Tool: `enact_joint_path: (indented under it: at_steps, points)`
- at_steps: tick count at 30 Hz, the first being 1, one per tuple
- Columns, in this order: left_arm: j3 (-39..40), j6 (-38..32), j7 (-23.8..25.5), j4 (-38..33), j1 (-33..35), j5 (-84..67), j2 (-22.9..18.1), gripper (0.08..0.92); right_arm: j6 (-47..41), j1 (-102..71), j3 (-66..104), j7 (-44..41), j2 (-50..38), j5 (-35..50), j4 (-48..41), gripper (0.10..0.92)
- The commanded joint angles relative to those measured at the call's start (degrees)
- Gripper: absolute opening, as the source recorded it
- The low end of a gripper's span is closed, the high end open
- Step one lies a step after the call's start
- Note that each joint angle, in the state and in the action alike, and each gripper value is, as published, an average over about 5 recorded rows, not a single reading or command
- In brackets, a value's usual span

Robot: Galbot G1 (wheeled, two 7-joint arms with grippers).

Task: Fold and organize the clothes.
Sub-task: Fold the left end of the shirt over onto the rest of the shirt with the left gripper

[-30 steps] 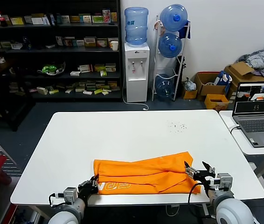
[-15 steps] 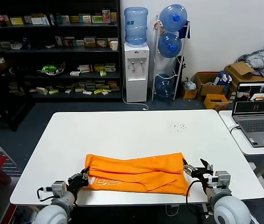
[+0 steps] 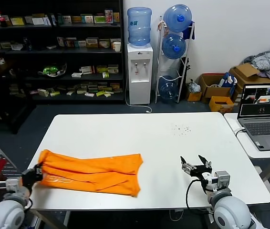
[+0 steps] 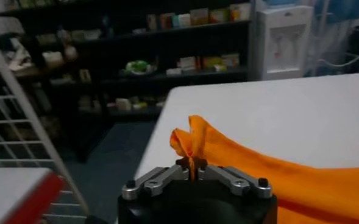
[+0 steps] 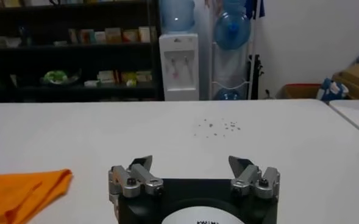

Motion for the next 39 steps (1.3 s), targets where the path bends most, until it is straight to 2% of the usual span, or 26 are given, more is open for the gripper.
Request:
enact_joint_path:
  at_steps: [1, 5, 9, 12, 15, 20, 24, 31, 39]
  points:
    - [-13.9, 0.8, 0.3, 2.6, 5.8, 1.3, 3.4, 0.129, 1.5, 1.2, -0.9, -2.5, -0.3, -1.6, -0.7, 0.823]
    - [-11.0, 2.4, -0.8, -3.8, 5.9, 1.0, 1.4, 0.129, 1.4, 1.1, -1.0, -2.3, 0.2, -2.0, -0.9, 0.823]
    - [-3.9, 3.7, -2.4, -12.4, 5.8, -2.4, -1.6, 0.129, 0.9, 0.4, -0.9, -1.8, 1.0, -2.8, -0.8, 0.823]
    - [3.2, 5.2, -3.8, -18.1, 4.0, -8.3, -5.7, 0.129, 0.5, -0.4, -0.7, -1.1, 1.9, -3.6, -1.1, 0.823]
    - [11.6, 6.9, -6.2, -21.0, -1.2, -15.2, -11.2, 0.129, 0.2, -1.6, -0.2, -0.4, 3.0, -5.1, -2.1, 0.823]
    - [20.3, 7.3, -7.0, -17.7, -9.9, -18.5, -17.6, 0.129, -0.3, -4.2, 1.8, 0.8, 5.1, -7.2, -3.3, 0.823]
    - [23.1, 7.3, -6.4, -13.8, -15.3, -18.5, -20.3, 0.129, -0.6, -6.7, 4.2, 1.6, 6.7, -7.7, -3.1, 0.823]
    - [25.6, 7.2, -4.9, -10.1, -19.9, -16.5, -20.6, 0.129, -0.5, -10.1, 7.5, 1.9, 8.0, -8.1, -1.8, 0.823]
    - [26.8, 7.6, -3.9, -9.9, -18.8, -13.9, -19.6, 0.129, -0.4, -10.8, 8.0, 1.9, 7.9, -8.0, -1.1, 0.823]
